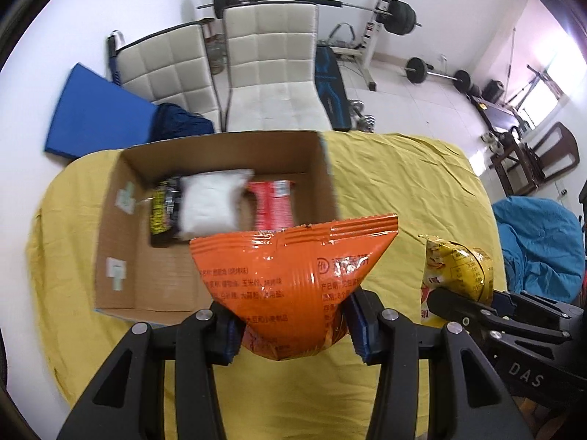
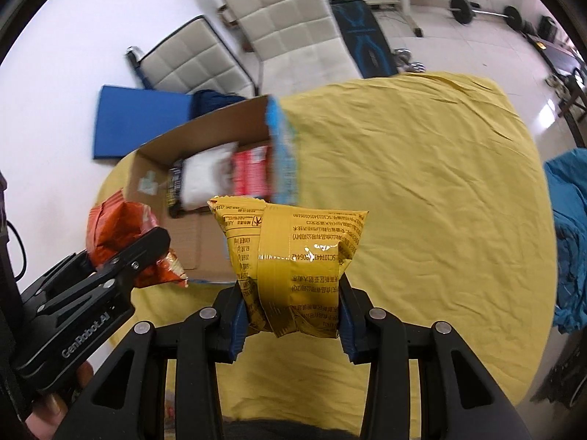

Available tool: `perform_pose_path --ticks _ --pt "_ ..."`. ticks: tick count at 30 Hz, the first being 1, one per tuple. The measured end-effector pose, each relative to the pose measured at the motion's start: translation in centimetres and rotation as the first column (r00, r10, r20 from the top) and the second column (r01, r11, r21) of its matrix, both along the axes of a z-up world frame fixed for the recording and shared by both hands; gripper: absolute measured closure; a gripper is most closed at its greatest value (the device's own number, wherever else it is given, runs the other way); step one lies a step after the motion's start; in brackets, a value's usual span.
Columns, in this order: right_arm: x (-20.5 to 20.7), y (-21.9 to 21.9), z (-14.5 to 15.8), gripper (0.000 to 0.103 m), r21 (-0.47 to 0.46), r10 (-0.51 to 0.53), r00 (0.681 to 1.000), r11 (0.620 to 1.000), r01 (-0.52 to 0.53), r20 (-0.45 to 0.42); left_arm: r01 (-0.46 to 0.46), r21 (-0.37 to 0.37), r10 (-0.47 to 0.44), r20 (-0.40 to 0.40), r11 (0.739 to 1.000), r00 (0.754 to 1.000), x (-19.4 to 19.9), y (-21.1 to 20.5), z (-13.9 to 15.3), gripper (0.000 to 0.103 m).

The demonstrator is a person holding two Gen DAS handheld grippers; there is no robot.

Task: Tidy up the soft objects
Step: 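Carry both packs into the box and open both tools to release them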

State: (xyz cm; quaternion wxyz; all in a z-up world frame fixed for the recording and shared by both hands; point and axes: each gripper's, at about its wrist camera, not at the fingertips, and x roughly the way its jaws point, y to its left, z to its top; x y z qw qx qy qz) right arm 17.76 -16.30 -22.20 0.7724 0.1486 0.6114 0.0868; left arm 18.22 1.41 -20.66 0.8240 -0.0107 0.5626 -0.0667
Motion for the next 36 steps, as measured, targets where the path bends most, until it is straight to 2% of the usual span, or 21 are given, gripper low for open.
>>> perform_pose_path --ticks 6,10,17,26,36 --pt "0.8 6.5 0.2 0.061 0.038 0.065 0.998 0.997 -0.065 -0.002 -0.054 -0.004 0.053 -0.03 0.999 0.998 0.6 6.4 -0.6 0.059" --pt "1.9 10.5 -0.8 0.061 0.046 0.101 0.995 0.994 -0.1 -0.016 -0.078 0.007 0.079 -0.061 0.997 0.995 1.3 10.1 -1.9 0.059" --pt "5.1 16.3 -5.2 0.061 0.037 0.134 0.989 0.991 -0.131 -0.067 -0.107 -0.026 0.101 -0.168 0.994 0.981 3.8 15.1 -6.4 0.059" --pt "8.0 20.5 -12.0 0.061 0.024 0.124 0.981 0.992 -0.122 -0.147 -0.101 -0.056 0.079 -0.313 0.993 0.946 6.2 17.7 -14.0 0.059" --pt "9.3 22.5 -16.7 0.06 0.0 0.114 0.971 0.993 -0.116 -0.209 -0.097 -0.069 0.066 -0.365 0.993 0.929 6.6 18.8 -17.7 0.058"
